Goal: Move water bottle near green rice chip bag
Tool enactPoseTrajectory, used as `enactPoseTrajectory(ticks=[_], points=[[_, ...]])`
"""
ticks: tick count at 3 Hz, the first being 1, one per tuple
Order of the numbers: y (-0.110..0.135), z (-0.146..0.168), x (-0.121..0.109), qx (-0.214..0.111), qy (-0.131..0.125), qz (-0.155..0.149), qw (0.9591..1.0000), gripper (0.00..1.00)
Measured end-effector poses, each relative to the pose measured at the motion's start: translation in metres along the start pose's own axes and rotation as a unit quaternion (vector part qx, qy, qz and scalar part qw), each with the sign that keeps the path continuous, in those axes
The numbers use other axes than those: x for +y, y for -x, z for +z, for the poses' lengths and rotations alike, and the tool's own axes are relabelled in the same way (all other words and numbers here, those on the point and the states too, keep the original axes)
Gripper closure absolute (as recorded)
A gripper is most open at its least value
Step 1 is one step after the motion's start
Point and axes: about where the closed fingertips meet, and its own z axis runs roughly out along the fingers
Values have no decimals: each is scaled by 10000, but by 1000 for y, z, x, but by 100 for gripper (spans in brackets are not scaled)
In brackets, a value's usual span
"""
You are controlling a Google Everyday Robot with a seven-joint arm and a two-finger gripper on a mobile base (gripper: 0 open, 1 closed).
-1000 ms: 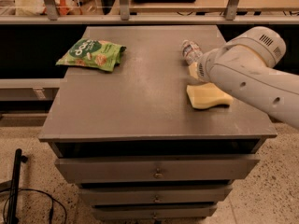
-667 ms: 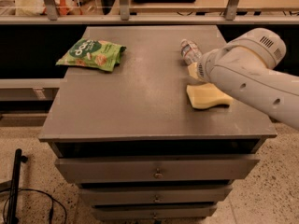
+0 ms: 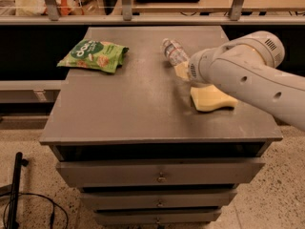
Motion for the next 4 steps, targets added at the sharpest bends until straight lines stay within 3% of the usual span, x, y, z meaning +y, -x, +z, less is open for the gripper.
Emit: enactPoseTrajectory(ticks=[1,2,4], points=[[12,5,27,47,423,-117,9990,100],[20,14,47,191,780,-507,9955,100],[23,32,73,358,1228,-897,9877,100]])
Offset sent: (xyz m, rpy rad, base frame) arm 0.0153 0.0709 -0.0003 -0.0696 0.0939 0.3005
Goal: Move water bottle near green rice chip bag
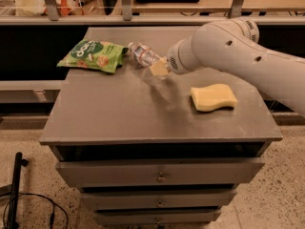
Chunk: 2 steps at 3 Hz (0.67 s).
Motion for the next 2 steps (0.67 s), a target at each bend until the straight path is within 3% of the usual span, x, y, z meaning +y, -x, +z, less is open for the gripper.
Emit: enactPoseTrajectory(ticks=[2], points=[[13,10,23,5,383,-93,9992,100]])
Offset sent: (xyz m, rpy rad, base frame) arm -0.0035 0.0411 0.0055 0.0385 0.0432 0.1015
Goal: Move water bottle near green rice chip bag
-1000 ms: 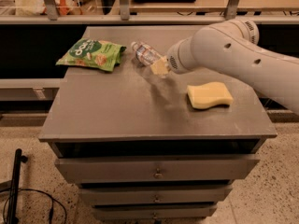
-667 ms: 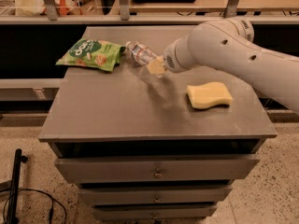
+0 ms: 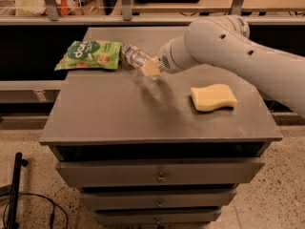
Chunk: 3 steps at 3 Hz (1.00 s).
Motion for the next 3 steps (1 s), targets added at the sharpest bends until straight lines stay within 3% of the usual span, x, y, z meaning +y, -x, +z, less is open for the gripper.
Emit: enactPoseTrajectory(ticks=[1,3], points=[[2,3,8,72,112,21,9999,84],[2,-3,19,243,156,65,9996,37]])
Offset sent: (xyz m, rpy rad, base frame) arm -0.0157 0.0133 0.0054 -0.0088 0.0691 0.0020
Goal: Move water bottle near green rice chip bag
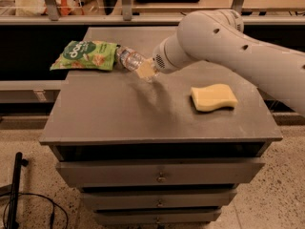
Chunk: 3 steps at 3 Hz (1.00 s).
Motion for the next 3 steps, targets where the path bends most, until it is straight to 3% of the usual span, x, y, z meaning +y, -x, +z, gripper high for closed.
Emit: enactPoseTrajectory(ticks=[1,2,3], points=[[-1,-3,3,45,14,0,10000,13],[-1,-5,-2,80,-6,18,10000,0],[0,-10,-17,77,-101,81,9999,0]])
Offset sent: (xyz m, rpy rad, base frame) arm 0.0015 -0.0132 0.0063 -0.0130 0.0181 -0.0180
